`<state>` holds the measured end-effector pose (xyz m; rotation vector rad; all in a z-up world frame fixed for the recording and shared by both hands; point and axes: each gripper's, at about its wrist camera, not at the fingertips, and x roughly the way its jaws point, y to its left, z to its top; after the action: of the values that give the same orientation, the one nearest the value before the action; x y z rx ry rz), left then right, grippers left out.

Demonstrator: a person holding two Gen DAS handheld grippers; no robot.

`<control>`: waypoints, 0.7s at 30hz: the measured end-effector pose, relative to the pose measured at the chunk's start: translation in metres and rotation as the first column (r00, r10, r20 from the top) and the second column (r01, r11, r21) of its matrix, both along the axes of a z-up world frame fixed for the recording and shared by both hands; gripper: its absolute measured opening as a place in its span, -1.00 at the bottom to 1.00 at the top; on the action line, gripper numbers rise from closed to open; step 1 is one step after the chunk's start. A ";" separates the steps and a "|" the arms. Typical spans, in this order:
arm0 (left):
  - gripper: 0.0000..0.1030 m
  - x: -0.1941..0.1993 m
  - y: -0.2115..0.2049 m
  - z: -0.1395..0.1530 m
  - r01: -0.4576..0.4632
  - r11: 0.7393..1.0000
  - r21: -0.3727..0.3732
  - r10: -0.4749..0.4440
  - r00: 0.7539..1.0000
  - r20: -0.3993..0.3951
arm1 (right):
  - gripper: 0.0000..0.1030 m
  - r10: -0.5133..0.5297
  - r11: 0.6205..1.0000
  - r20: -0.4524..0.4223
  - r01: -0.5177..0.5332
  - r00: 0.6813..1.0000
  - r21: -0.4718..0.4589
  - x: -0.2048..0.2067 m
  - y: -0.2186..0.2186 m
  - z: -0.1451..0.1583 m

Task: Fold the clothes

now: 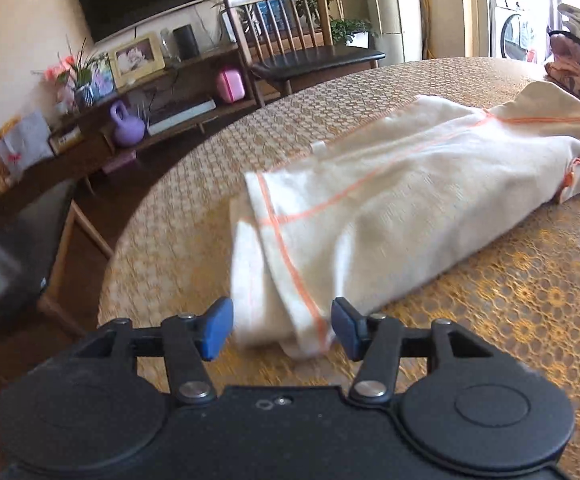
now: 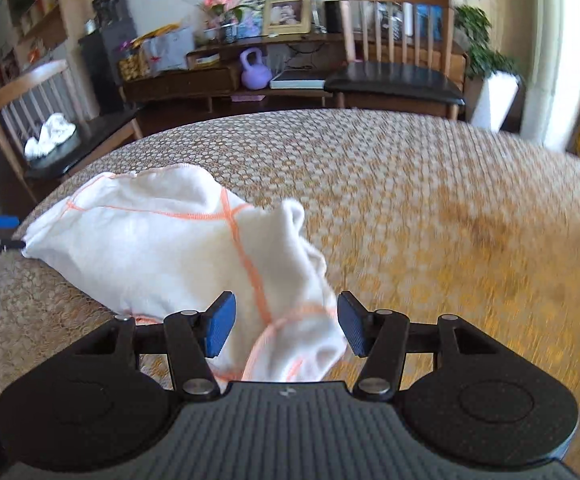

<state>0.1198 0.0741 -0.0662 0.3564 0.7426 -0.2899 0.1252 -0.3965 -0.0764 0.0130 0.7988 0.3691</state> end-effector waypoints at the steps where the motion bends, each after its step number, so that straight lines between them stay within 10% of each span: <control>1: 1.00 -0.001 0.001 -0.001 -0.004 1.000 -0.013 0.004 1.000 -0.001 | 0.07 -0.017 1.000 -0.008 0.017 1.000 0.013 -0.002 -0.002 -0.004; 21: 1.00 0.026 0.000 -0.029 -0.011 0.973 -0.232 -0.011 0.996 -0.093 | 0.13 -0.108 0.965 -0.100 0.128 0.989 0.230 -0.020 -0.039 -0.023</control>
<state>0.1457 0.0740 -0.0949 0.1215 0.7922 -0.3912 0.1057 -0.4357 -0.0993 0.3004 0.8318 0.3505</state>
